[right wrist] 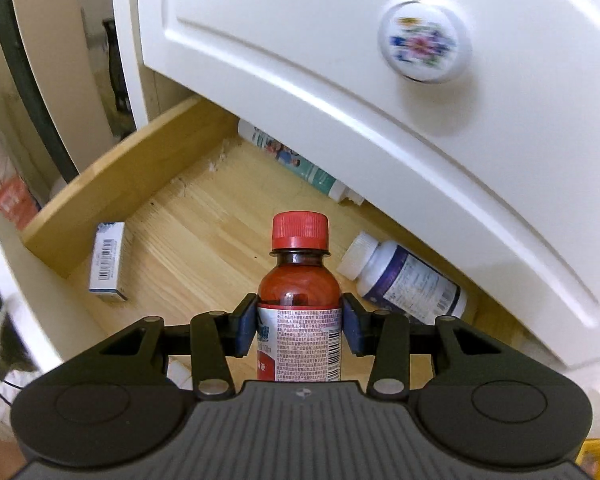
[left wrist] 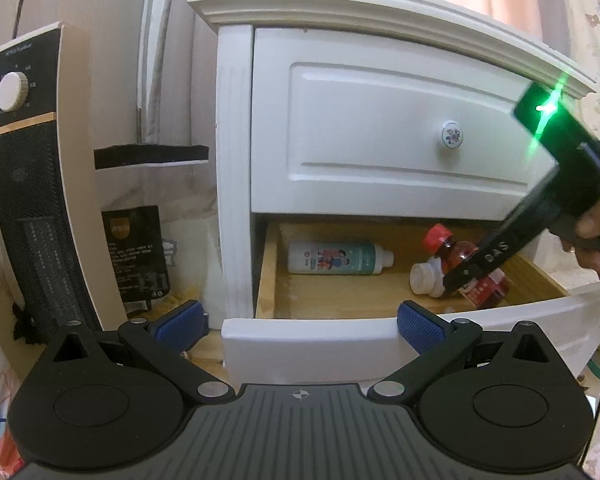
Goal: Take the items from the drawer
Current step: 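Lift the brown bottle with the right gripper out of the drawer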
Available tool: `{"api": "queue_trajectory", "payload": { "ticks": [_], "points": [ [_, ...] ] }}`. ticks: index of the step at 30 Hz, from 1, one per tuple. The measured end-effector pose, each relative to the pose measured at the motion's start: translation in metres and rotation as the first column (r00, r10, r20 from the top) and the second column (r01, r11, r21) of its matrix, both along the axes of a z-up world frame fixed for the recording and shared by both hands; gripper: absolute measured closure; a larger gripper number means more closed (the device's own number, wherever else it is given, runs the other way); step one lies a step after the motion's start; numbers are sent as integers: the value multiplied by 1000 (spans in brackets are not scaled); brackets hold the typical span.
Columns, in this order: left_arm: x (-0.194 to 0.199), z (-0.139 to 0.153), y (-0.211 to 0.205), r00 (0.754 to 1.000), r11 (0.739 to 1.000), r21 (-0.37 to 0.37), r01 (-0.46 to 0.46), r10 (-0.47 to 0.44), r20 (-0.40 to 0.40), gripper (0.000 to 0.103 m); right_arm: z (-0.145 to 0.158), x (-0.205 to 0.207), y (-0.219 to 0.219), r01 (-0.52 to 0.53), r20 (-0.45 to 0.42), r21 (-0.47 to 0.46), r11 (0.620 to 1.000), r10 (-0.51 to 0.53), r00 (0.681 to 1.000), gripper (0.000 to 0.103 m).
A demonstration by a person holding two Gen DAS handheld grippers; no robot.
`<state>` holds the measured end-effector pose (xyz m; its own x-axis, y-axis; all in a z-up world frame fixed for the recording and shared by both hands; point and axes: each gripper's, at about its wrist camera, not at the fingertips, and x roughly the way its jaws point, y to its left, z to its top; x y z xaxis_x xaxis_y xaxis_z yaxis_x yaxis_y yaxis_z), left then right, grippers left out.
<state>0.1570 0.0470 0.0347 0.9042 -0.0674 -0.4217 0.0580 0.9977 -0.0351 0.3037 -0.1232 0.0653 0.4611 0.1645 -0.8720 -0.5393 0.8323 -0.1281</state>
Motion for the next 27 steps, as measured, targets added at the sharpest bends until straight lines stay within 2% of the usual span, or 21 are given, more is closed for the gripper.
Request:
{"api": "queue_trajectory", "payload": {
  "ticks": [7, 12, 18, 21, 27],
  "points": [
    [0, -2, -9, 1000, 1000, 13, -5, 5, 3, 0, -2, -18, -18, 60, 94, 139, 988, -74, 993, 59],
    [-1, -1, -12, 1000, 1000, 17, -22, 22, 9, 0, -2, -35, -30, 112, 207, 219, 969, -158, 965, 59],
    [-8, 0, -20, 998, 997, 61, -48, 45, 49, 0, -9, -56, -37, 122, 319, 322, 939, -229, 920, 59],
    [-10, 2, -23, 997, 996, 59, -62, 59, 48, 0, -13, -69, -39, 127, 406, 361, 924, -278, 870, 59],
    [-13, 2, -29, 998, 997, 54, -53, 50, 43, 0, -27, -81, -49, 136, 469, 425, 895, -346, 813, 59]
  ]
}}
